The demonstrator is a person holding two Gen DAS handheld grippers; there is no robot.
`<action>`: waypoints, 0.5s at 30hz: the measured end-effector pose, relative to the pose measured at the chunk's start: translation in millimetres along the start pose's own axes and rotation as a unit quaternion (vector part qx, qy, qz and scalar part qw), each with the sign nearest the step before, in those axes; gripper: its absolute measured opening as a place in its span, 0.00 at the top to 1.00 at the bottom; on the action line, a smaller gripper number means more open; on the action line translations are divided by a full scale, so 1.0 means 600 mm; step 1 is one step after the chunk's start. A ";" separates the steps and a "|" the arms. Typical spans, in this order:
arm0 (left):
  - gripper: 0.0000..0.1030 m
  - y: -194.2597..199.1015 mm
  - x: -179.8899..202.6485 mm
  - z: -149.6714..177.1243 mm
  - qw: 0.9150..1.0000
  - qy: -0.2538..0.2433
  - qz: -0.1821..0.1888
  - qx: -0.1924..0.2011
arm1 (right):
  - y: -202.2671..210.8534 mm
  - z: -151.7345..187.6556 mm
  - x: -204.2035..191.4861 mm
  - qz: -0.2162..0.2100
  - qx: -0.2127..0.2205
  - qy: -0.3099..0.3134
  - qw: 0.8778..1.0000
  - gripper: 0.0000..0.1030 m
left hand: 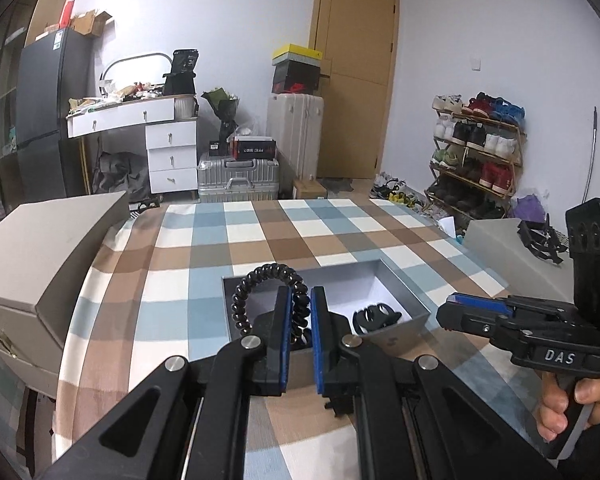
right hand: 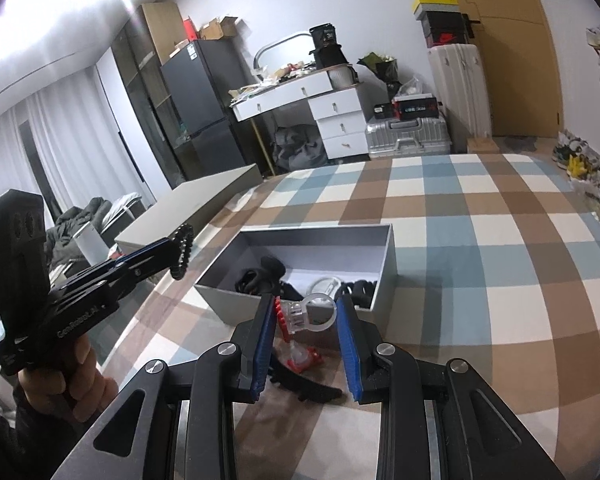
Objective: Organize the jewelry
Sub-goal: 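Carry the bracelet and ring into the grey box and open both tools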
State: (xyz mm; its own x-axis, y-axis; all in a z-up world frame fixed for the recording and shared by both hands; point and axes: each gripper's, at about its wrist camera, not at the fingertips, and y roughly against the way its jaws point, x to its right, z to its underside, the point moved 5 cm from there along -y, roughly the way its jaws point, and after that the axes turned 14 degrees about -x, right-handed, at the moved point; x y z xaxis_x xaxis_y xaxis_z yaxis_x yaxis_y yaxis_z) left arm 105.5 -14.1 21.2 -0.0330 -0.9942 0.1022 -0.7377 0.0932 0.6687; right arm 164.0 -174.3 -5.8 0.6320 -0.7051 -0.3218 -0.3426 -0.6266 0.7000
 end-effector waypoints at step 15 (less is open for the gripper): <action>0.96 -0.052 -0.002 -0.017 1.000 -0.004 0.007 0.016 | -0.026 -0.055 0.005 -0.015 0.033 -0.034 0.999 0.71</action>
State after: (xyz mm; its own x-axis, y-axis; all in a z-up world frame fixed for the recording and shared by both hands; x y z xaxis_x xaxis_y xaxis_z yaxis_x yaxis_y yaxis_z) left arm 135.4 -15.3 7.5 -0.0487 -0.9933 0.1051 -0.7586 0.1053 0.6430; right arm 194.4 -155.6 3.3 0.5951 -0.7050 -0.3857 -0.3715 -0.6669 0.6459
